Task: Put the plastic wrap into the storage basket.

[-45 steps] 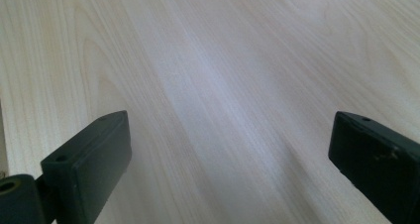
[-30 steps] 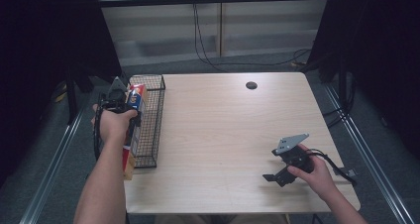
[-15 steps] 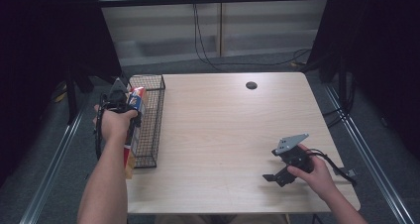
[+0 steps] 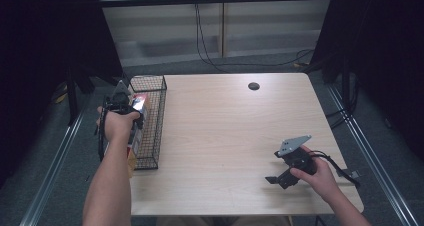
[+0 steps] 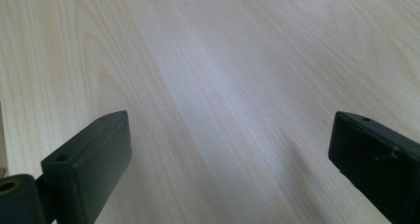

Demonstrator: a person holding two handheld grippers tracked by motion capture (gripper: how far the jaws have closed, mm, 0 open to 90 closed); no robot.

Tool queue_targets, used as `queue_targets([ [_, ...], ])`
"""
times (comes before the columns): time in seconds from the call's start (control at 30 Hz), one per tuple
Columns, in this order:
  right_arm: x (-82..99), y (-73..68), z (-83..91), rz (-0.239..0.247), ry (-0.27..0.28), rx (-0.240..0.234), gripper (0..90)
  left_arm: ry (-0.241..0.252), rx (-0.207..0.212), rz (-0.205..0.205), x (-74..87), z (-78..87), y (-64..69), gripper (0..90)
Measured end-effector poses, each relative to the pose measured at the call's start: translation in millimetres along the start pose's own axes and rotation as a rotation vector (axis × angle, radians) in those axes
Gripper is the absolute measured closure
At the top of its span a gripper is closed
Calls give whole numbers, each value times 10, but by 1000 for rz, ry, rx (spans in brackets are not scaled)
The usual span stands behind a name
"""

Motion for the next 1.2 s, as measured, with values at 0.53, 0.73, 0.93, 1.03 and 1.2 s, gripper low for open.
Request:
queue_targets([
  [0.53,3,-1,-11,6,-5,0,28,-14,-17,11,-21,-66,14,408],
  [0.73,6,-6,-11,3,-12,-5,28,1,-31,24,-26,-90,11,406],
  [0.93,5,-5,-10,4,-12,-6,28,4,-26,25,-14,-82,6,397],
  [1.03,5,-11,-11,1,-11,-6,28,14,-14,24,-8,-66,6,385],
  [1.2,3,-14,-7,-2,-5,-7,28,36,-15,21,16,13,4,381],
])
Point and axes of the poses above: each handheld gripper's, and its own axes: z roughly backward along the jaws, x roughly out of its underside, y roughly to its right, the point moved 2 cm from there along -z, roughly forward along the jaws, and after that the axes turned 7 degrees about -x, right-handed, at the moved point
